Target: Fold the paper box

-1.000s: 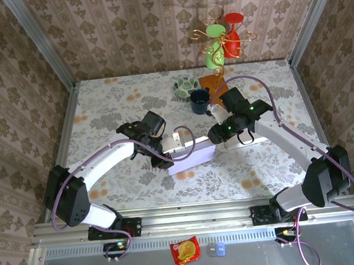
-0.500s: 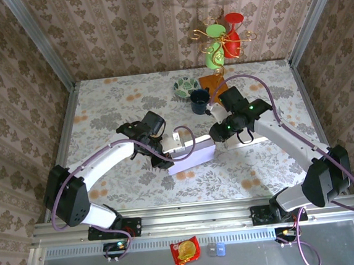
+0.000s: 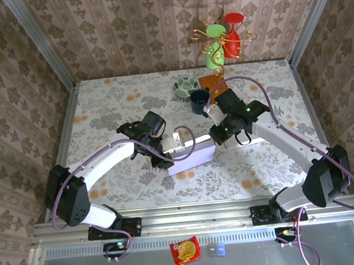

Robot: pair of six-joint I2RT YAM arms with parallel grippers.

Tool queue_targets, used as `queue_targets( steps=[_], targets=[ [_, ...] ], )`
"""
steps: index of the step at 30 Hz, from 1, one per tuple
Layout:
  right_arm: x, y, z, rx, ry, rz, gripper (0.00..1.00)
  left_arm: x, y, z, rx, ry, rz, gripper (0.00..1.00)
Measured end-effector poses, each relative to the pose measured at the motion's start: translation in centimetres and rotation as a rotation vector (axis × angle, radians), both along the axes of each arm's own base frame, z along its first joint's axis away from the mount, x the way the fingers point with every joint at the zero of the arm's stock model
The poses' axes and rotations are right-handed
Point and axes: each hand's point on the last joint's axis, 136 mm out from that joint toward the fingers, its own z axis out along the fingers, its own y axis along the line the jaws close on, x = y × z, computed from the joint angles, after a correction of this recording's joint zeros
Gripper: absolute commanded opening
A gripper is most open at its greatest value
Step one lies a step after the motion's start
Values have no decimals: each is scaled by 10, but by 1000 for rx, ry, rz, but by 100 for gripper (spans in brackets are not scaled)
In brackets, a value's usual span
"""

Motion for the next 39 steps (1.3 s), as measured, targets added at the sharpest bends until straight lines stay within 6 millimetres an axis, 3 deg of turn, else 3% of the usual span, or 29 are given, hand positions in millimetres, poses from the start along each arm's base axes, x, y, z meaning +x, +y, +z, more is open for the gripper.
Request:
queue_targets(
  steps=[10,39],
  targets=[
    [3,-3,-1,-42,-19,-83,0,5,-5,-5,-17,46,49,32],
    [6,-4,-3,55,-48,-363,0,13,-9,-6,-24,87,82,31]
  ],
)
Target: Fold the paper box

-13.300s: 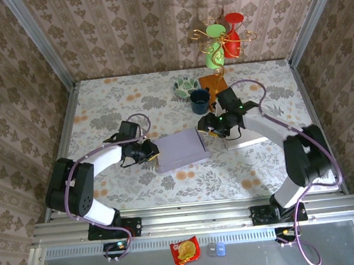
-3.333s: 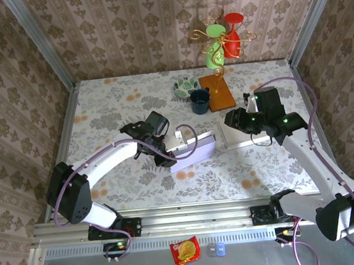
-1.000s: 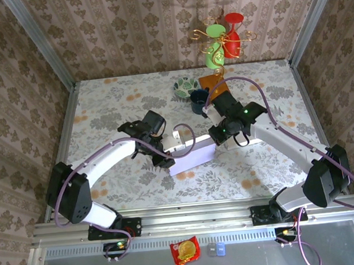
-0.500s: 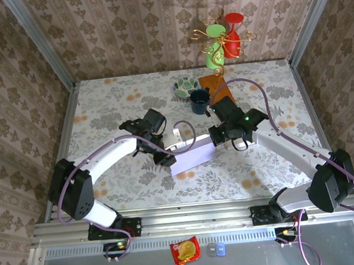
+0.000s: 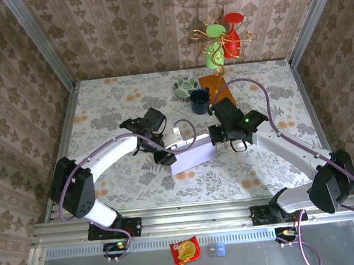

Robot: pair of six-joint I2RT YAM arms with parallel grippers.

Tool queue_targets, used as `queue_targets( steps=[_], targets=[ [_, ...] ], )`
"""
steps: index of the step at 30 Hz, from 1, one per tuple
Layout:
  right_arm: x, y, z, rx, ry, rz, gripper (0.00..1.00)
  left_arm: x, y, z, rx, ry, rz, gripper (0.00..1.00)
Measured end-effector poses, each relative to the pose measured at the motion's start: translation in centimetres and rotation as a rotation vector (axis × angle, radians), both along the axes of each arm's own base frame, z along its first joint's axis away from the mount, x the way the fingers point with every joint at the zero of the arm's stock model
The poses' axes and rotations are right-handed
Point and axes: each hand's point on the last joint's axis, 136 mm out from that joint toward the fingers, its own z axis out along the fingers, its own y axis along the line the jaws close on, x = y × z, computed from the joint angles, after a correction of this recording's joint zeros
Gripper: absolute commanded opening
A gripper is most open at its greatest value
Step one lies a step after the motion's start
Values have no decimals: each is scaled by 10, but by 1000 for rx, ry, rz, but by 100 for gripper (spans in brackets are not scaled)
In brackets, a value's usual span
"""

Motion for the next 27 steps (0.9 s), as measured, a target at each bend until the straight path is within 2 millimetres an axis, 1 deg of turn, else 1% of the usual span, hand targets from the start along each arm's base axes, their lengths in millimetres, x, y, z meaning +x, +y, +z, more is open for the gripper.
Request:
queue_targets(
  steps=[5,13,17,21,27],
  targets=[
    [1,0,-3,6,-15,-1,0,1,0,0,0,0,2,31],
    [-1,-2,-5,34,-84,16,0,2,0,0,-3,7,5,31],
    [-1,-2,-6,56,-126,17,0,3,0,0,-5,12,9,32],
    [-3,-5,-7,82,-183,12,0,5,0,0,-8,18,27,41],
    [-11,-12,-7,94,-233,3,0,16,0,3,-22,23,99,49]
  ],
)
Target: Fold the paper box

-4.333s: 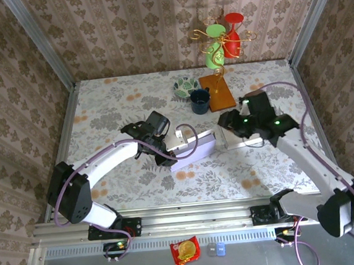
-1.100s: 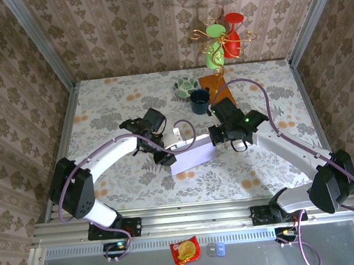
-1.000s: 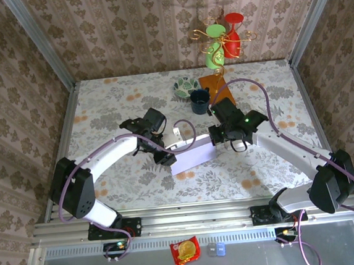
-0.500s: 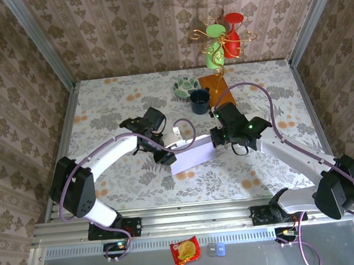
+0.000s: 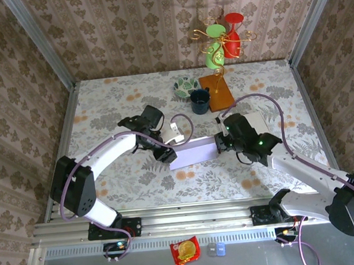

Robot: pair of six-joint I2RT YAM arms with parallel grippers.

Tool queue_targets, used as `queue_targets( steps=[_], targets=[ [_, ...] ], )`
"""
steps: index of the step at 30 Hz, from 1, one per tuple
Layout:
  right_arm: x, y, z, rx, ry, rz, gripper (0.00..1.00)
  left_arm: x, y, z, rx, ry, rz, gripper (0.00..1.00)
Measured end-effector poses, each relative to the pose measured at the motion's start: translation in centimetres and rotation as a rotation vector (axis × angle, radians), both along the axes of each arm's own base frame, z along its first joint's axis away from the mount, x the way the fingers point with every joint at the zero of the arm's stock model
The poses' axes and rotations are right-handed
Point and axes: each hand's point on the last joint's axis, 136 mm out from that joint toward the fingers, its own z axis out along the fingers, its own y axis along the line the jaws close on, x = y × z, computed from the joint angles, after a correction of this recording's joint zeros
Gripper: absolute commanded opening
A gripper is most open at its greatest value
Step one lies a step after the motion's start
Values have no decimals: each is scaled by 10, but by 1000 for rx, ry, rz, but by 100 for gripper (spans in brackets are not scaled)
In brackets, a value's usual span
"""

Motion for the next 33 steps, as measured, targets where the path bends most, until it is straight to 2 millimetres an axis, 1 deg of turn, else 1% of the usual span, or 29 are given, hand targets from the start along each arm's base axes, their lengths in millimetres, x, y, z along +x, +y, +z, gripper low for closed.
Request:
queue_targets(
  steps=[6,9,15,22,24,25,27,30,32,33],
  targets=[
    [-2,-2,0,-12,-31,-30,0,9,-1,6,-18,-11,81,54],
    [-3,-3,-1,-22,-45,-54,0,10,0,11,-31,-14,116,55],
    [-6,2,0,-37,-70,-72,0,13,6,17,-73,-18,196,57],
    [-7,0,0,-55,-86,-99,0,19,13,39,-173,-41,287,58],
    [-7,0,0,-56,-87,-106,0,19,15,43,-192,-41,308,55],
    [-7,0,0,-56,-88,-109,0,19,16,47,-202,-39,321,52],
    [-8,-1,0,-60,-88,-114,0,21,20,53,-221,-34,356,41],
    [-7,-3,-1,-68,-89,-123,0,24,29,60,-222,2,419,30],
    [-6,-3,-1,-69,-89,-126,0,23,33,64,-207,40,453,24],
    [-6,-3,-1,-70,-89,-127,0,22,33,67,-202,58,463,23]
  ],
)
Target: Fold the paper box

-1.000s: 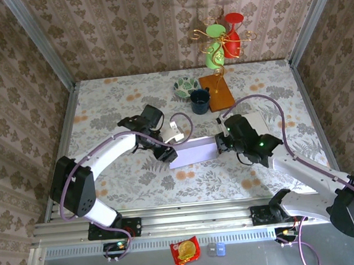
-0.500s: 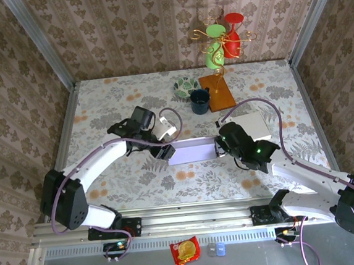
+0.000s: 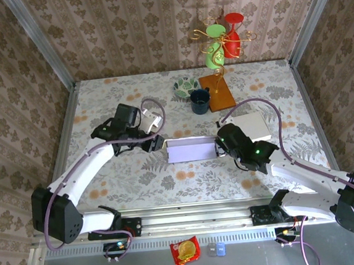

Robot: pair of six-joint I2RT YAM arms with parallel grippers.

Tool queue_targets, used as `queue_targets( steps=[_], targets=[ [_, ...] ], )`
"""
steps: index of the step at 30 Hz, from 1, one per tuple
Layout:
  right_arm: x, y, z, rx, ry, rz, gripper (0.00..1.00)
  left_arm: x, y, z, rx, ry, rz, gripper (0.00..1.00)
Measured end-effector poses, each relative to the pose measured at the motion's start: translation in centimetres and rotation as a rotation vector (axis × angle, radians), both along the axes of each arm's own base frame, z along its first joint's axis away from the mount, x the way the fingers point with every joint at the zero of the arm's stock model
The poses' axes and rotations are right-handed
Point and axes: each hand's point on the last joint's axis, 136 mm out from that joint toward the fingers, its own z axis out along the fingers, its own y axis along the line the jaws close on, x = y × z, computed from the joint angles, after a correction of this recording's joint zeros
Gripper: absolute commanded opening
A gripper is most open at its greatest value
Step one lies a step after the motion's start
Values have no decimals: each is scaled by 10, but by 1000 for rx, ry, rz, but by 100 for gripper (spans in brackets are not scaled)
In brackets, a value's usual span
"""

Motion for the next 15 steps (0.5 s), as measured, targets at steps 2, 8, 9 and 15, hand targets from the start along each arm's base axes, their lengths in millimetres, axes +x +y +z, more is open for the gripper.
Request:
queue_targets(
  steps=[2,8,9,15],
  targets=[
    [1,1,0,-1,0,0,0,-3,-1,6,6,30,2,24],
    [3,3,1,-3,3,0,0,-15,-1,12,39,67,-10,29],
    [3,3,1,-5,5,-1,0,-16,-2,12,47,71,-13,29],
    [4,4,1,-7,9,0,0,-23,-9,3,102,91,-51,31]
  ],
)
